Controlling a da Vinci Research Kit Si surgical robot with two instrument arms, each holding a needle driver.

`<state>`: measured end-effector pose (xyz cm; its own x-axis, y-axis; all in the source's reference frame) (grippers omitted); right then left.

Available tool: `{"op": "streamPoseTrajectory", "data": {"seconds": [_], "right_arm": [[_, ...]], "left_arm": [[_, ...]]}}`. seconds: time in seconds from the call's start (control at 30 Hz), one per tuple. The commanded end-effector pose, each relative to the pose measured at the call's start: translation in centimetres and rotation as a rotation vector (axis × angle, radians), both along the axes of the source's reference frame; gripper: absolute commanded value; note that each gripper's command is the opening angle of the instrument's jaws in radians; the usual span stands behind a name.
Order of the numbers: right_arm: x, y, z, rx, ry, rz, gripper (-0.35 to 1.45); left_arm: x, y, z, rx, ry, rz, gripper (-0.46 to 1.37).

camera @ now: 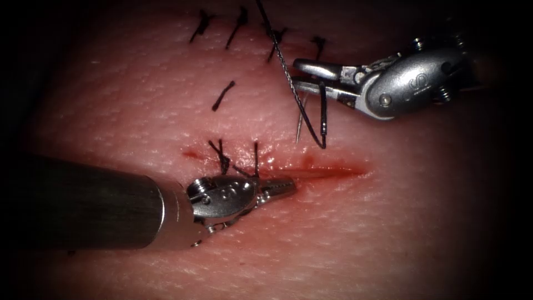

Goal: Wound Closure
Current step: With the right tool, throw the needle through the skin above the cut, while pressing on the skin with the left hand.

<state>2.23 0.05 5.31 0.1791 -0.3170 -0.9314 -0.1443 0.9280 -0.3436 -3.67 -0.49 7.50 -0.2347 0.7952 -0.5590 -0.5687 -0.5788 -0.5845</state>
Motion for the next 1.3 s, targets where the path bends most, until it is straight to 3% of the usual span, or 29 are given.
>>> {"op": "streamPoseTrajectory", "data": {"seconds": [0.03, 0.27, 0.93, 1.3], "right_arm": [[0.01, 0.00, -0.01, -0.014, 0.000, 0.005, -0.35], [0.01, -0.02, 0.00, -0.056, -0.008, 0.002, -0.35], [0.02, -0.21, 0.18, -0.162, -0.074, -0.001, -0.35], [0.03, -0.64, 0.45, -0.197, -0.107, -0.002, -0.35]], "left_arm": [[0.00, -0.01, 0.01, 0.008, -0.002, 0.013, -0.29], [-0.02, -0.16, 0.08, 0.051, 0.026, 0.046, -0.28], [0.04, -0.16, -0.08, 0.062, 0.026, 0.049, -0.10], [0.12, -0.11, -0.13, 0.060, 0.024, 0.030, 0.01]]}}
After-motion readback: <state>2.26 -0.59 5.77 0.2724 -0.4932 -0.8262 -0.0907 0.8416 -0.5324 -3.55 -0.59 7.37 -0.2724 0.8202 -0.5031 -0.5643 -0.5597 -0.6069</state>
